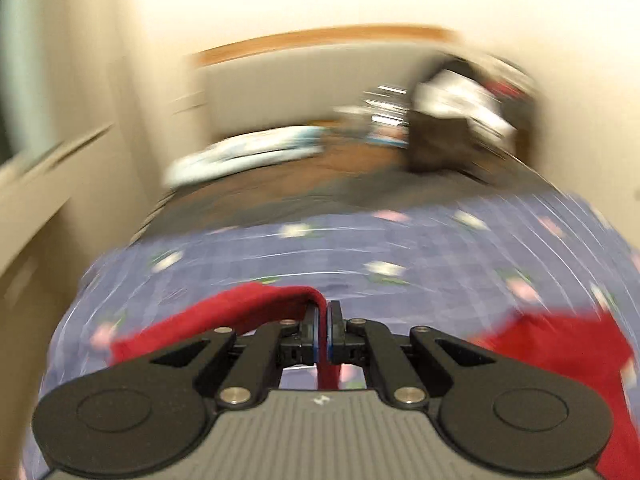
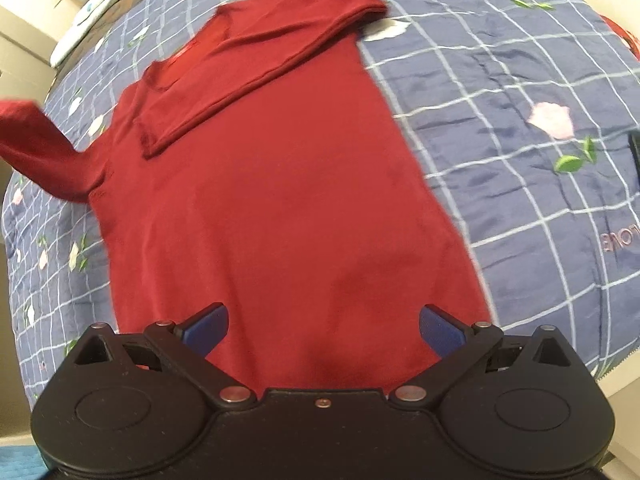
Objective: Fold small clothes
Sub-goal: 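Fold the held sleeve across the shirt body with the left gripper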
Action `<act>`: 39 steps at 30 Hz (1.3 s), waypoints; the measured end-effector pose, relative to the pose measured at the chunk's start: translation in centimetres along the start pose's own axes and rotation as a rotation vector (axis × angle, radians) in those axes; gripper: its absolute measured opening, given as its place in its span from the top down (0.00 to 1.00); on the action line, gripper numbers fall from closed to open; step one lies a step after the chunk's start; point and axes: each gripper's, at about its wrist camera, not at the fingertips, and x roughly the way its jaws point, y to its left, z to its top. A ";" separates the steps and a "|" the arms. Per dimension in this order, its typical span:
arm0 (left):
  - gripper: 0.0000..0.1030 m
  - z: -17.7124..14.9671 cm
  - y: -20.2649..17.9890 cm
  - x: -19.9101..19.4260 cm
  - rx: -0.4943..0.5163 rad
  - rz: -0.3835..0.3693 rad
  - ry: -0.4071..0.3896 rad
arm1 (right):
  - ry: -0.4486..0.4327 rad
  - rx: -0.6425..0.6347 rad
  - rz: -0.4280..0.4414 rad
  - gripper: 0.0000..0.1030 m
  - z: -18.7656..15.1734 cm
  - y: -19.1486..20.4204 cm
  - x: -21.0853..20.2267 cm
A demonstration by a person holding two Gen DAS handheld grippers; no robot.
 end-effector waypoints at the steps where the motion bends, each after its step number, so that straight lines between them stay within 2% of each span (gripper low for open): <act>1: 0.98 0.1 -2.7 0.2 0.084 -0.042 0.010 | 0.001 0.012 -0.002 0.01 0.1 -0.6 0.0; 5: 0.98 -2.3 -12.8 1.0 0.351 -0.175 0.098 | 0.005 0.058 -0.011 0.01 0.4 -3.1 -0.1; 7: 0.98 -4.3 -17.3 1.6 0.429 -0.221 0.174 | 0.008 0.083 -0.015 0.01 0.6 -4.4 -0.1; 10: 0.97 -7.4 -21.6 2.8 0.476 -0.257 0.292 | 0.017 0.116 -0.025 0.01 0.7 -6.1 0.0; 12: 0.96 -9.4 -23.1 2.9 0.477 -0.266 0.345 | 0.025 0.133 -0.029 0.01 0.9 -7.1 0.1; 15: 0.92 -10.9 -23.5 3.1 0.413 -0.263 0.410 | 0.040 0.149 -0.036 0.01 1.4 -8.3 0.5; 18: 0.86 -11.7 -22.8 2.6 0.303 -0.261 0.463 | 0.052 0.151 -0.029 0.01 2.4 -8.6 1.0; 20: 0.74 -12.3 -22.1 2.4 0.247 -0.266 0.496 | 0.056 0.142 -0.016 0.01 3.2 -8.3 1.5; 21: 0.72 -12.4 -21.8 2.5 0.226 -0.269 0.511 | 0.057 0.134 -0.006 0.01 3.7 -8.1 1.6; 24: 0.68 -13.4 -20.6 3.2 0.175 -0.264 0.549 | 0.059 0.095 0.033 0.01 5.6 -6.7 2.3; 26: 0.57 -14.0 -20.2 3.1 0.153 -0.251 0.566 | 0.054 0.069 0.071 0.01 7.1 -5.3 2.7; 30: 0.50 -15.7 -19.6 2.2 0.090 -0.237 0.615 | 0.030 0.043 0.148 0.01 10.6 -2.2 3.6; 32: 0.38 -16.3 -19.3 1.7 0.061 -0.213 0.640 | 0.036 0.035 0.189 0.01 12.3 -0.6 4.7; 34: 0.32 -17.0 -18.8 1.0 0.018 -0.177 0.655 | 0.062 0.024 0.224 0.01 13.6 0.9 6.3; 36: 0.26 -17.5 -18.0 0.3 -0.044 -0.144 0.677 | 0.069 -0.008 0.191 0.03 14.2 2.2 7.9; 38: 0.21 -18.0 -17.0 -0.4 -0.115 -0.109 0.701 | 0.074 -0.032 0.159 0.09 14.6 3.4 9.3; 39: 0.20 -18.2 -16.5 -0.7 -0.146 -0.097 0.710 | 0.080 -0.040 0.154 0.15 14.7 3.9 9.9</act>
